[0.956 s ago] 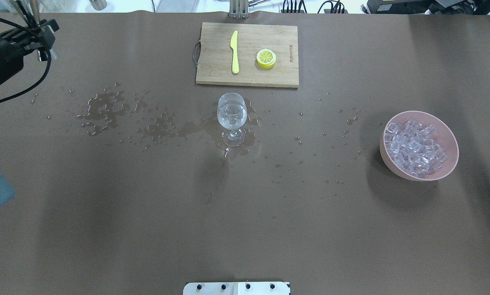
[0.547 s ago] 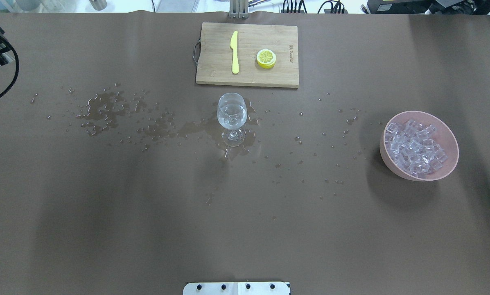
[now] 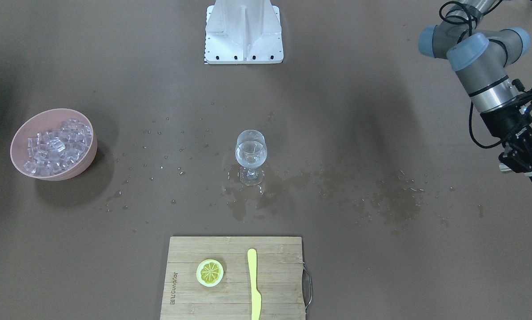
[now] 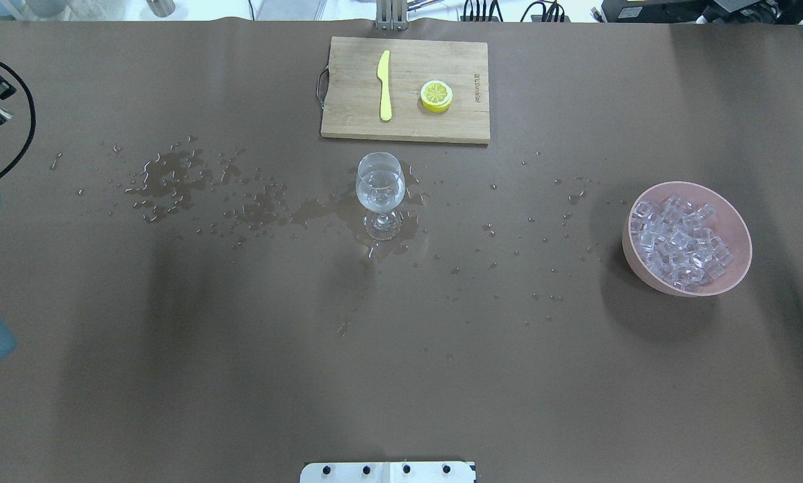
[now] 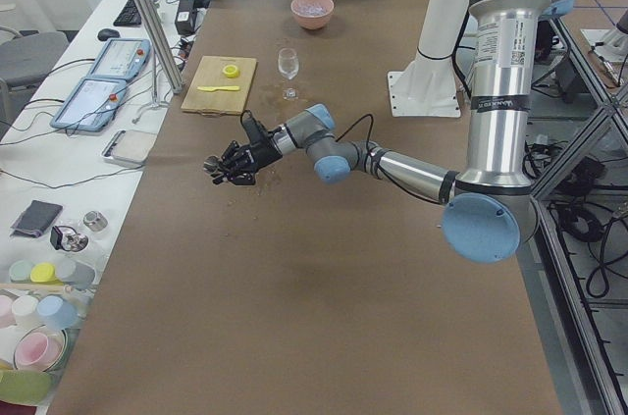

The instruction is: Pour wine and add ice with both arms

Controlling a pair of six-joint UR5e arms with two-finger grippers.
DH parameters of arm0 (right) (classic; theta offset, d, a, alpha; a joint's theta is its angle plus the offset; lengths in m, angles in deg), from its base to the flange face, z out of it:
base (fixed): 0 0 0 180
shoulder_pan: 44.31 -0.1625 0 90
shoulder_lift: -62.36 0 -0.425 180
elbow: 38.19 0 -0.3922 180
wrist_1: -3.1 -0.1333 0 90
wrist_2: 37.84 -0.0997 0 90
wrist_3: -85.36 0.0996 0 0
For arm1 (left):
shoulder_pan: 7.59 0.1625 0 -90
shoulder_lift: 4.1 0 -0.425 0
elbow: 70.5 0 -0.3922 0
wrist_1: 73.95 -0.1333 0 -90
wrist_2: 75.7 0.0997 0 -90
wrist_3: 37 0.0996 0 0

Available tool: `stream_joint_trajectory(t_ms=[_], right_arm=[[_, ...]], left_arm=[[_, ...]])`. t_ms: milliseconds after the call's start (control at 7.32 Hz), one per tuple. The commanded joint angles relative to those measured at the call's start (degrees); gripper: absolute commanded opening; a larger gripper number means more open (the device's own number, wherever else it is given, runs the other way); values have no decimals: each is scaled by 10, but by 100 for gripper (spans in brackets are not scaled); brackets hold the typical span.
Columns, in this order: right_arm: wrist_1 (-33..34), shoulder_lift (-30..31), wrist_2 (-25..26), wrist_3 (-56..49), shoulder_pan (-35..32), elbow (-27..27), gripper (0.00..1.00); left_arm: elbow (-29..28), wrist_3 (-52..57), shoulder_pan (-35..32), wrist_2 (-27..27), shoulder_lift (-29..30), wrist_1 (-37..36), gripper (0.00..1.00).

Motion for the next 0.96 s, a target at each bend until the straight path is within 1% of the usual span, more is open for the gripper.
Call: stream_joint_trajectory(t_ms=[0, 137, 273, 410, 547, 820], right_arm=[[0, -4, 1, 0, 0, 0, 100], [0, -5, 2, 0, 0, 0, 100], [0, -5, 2, -1, 0, 0, 100], [0, -5, 2, -1, 0, 0, 100], [0, -5, 2, -1, 0, 0, 100], [0, -4, 2, -1, 0, 0, 100]], left_arm=[[-11, -136, 40, 35, 48, -181, 0], [-31, -186, 50, 52, 66, -229, 0], [-44, -191, 51, 76, 65, -242, 0], [-77, -191, 51, 89, 66, -240, 0], [-96, -190, 51, 89, 66, -237, 0], [-118, -191, 52, 101, 66, -235, 0]])
